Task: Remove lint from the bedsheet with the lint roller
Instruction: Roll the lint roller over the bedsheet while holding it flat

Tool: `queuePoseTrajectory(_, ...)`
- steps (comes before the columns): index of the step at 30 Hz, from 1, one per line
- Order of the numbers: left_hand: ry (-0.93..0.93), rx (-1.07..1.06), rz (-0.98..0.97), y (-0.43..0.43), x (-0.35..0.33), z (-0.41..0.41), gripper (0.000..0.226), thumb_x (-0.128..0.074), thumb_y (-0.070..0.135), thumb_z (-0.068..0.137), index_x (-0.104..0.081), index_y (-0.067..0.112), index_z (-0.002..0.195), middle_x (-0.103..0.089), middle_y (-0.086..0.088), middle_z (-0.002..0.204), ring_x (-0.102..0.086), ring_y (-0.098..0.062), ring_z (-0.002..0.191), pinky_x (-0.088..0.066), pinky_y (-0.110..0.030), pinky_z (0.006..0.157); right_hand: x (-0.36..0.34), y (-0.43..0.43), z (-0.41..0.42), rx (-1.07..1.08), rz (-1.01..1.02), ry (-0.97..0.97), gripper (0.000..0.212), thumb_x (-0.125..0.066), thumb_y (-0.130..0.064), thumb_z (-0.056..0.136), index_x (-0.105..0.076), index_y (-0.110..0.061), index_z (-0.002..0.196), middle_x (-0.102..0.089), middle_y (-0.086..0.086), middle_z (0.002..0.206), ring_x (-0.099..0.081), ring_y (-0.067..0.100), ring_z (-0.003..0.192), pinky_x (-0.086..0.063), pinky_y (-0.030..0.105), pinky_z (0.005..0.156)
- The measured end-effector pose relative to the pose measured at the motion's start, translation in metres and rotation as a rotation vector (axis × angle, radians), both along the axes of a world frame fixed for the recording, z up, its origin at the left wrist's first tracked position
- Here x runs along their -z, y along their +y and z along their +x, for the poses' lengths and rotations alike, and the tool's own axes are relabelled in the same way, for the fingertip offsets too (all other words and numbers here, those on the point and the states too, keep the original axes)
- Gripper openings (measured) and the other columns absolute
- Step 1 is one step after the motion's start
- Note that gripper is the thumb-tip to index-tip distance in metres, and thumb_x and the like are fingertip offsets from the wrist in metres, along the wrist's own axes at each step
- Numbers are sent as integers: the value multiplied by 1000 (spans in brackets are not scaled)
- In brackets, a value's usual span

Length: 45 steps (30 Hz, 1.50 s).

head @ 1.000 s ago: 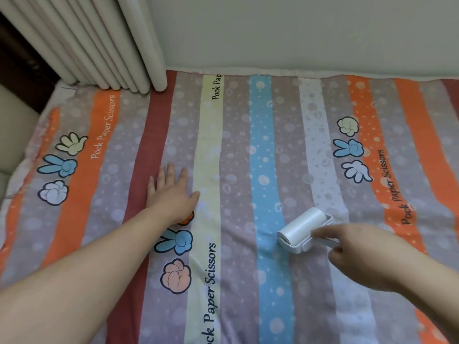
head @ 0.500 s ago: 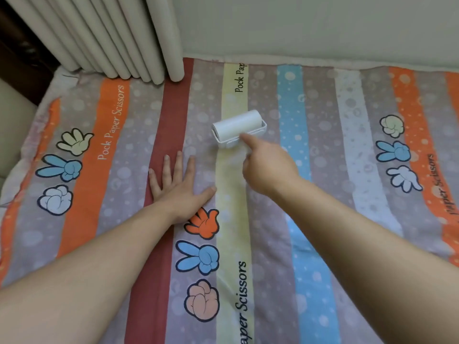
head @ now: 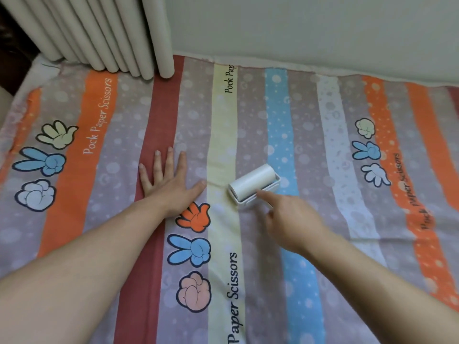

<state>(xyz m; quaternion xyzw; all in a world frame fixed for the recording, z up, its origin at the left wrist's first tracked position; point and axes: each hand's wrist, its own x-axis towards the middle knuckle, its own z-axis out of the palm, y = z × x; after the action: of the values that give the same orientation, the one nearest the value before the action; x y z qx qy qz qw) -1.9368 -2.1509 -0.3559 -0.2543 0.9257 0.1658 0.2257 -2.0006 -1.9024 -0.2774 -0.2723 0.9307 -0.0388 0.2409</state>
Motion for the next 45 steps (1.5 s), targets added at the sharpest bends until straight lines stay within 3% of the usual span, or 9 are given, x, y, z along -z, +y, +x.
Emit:
queuePoseTrajectory(8, 35, 7, -52, 4, -4, 5, 92, -14, 84, 88, 27, 36, 155, 38, 6, 161, 38, -21, 146, 22, -56, 118, -22, 59, 27, 2, 106, -48, 56, -38, -29, 90, -32, -48, 142, -60, 2, 124, -58, 24, 110, -51, 35, 82)
queuePoseTrajectory(13, 29, 37, -76, -4, -8, 14, 89, -15, 81, 91, 22, 36, 157, 35, 8, 162, 36, -16, 148, 20, -54, 119, -51, 75, 21, 0, 208, -137, 56, -41, -25, 87, -41, -49, 138, -63, -9, 122, -59, 15, 103, -47, 28, 75)
queuePoseTrajectory(17, 13, 9, -101, -17, -11, 16, 92, -14, 84, 89, 22, 34, 157, 36, 7, 162, 38, -14, 146, 21, -54, 118, -92, 70, 3, 12, 288, -210, 54, -43, -26, 87, -43, -56, 133, -58, -16, 96, -49, 0, 68, -41, 14, 59)
queuePoseTrajectory(20, 3, -71, -133, -33, -11, 12, 96, -11, 88, 86, 21, 32, 157, 36, 5, 162, 38, -18, 147, 20, -56, 118, -111, 37, -12, 40, 218, -167, 53, -44, -27, 88, -44, -57, 131, -52, -19, 74, -50, -1, 61, -42, 14, 54)
queuePoseTrajectory(23, -2, -139, -131, -47, -9, 6, 96, -11, 86, 87, 23, 31, 157, 38, 3, 161, 37, -21, 147, 20, -56, 118, -97, -16, -23, 50, 39, -80, 54, -42, -26, 90, -39, -54, 136, -64, -10, 92, -60, 14, 77, -49, 32, 66)
queuePoseTrajectory(26, 7, -133, -123, -51, -3, 4, 89, -11, 80, 92, 24, 30, 156, 40, 3, 160, 40, -22, 146, 21, -56, 118, -57, -81, -32, 32, -125, -37, 56, -41, -22, 93, -34, -44, 144, -63, 6, 116, -58, 28, 102, -50, 36, 76)
queuePoseTrajectory(31, -55, -87, -58, -64, 2, 2, 81, -9, 74, 96, 32, 31, 152, 49, 5, 154, 48, -20, 139, 31, -50, 111, 4, -155, -39, 62, -158, -89, 63, -40, -14, 94, -24, -38, 149, -52, 9, 115, -56, 31, 97, -39, 34, 66)
queuePoseTrajectory(37, -61, -88, -26, -66, 6, 0, 73, -11, 62, 102, 32, 32, 152, 49, 6, 153, 49, -19, 138, 31, -49, 113, 17, -129, -27, 6, -157, -49, 62, -41, -15, 93, -26, -35, 149, -54, 11, 107, -57, 33, 91, -47, 36, 66)
queuePoseTrajectory(45, -30, -91, -128, -58, 0, 2, 74, -10, 66, 100, 23, 31, 157, 34, 2, 163, 36, -23, 148, 24, -52, 118, 2, -54, 8, -25, -67, -57, 55, -43, -18, 90, -37, -39, 141, -61, 6, 114, -58, 28, 102, -44, 34, 67)
